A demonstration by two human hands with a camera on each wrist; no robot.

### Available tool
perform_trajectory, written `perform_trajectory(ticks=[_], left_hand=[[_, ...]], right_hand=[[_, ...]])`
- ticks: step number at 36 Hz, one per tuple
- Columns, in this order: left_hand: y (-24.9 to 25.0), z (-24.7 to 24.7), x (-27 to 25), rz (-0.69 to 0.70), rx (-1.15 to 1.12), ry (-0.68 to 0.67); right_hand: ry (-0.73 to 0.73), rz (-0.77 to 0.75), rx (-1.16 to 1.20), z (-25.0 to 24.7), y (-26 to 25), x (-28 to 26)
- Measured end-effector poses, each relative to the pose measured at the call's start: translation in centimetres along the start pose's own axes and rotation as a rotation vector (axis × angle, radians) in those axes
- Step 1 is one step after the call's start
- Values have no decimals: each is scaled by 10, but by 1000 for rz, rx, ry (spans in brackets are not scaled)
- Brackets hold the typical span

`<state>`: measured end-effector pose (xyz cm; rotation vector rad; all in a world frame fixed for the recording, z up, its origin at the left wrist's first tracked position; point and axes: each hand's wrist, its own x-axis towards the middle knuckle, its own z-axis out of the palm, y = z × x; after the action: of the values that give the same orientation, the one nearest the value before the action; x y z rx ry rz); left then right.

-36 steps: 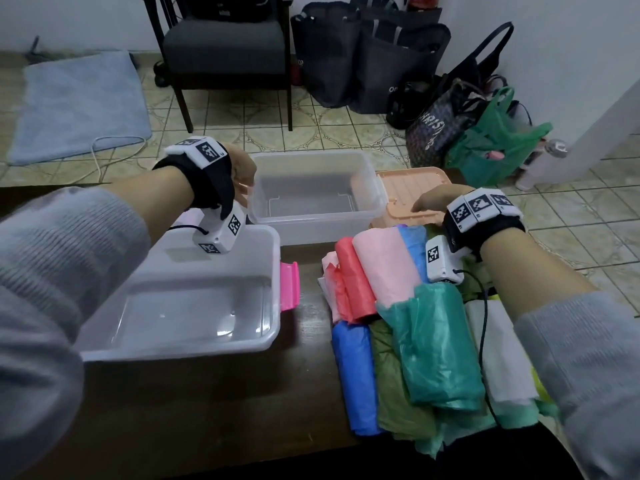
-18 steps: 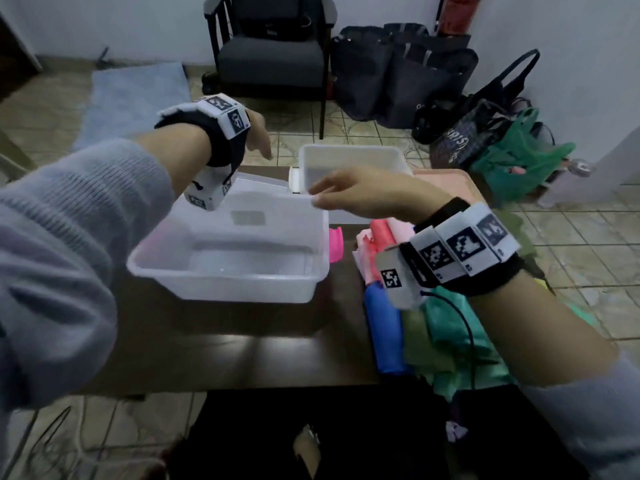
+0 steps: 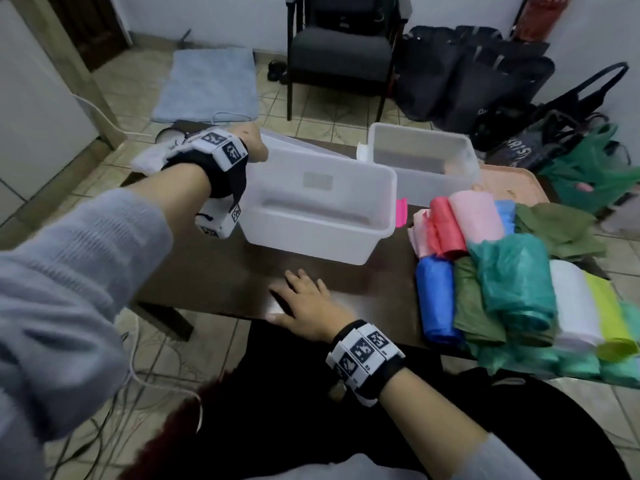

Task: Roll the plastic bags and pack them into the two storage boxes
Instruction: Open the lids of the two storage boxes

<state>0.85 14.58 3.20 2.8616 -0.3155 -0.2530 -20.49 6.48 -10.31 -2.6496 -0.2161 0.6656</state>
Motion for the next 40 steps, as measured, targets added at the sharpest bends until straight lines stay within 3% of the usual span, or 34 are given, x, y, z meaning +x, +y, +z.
perform_trajectory(ticks=[6,18,26,31,35,40], left_hand=[[-31,24,-16,-100,-78,26],[-73,25,-61,-271,-730,124],[-102,26,-125,-387,-1222,318],[-122,30,-159,-456,-1350,430],[-130,37,-171,-485,-1457,382],[-132,37,-178,-533,-1463,350]], right_hand=[[193,-82,-127,28,22,5],[373,-97,-151,43,27,9],[504,234,28,39,20,17],[534,447,10,17,30,29],[552,539,-4,7,59,30],[587,525,3,11,64,29]])
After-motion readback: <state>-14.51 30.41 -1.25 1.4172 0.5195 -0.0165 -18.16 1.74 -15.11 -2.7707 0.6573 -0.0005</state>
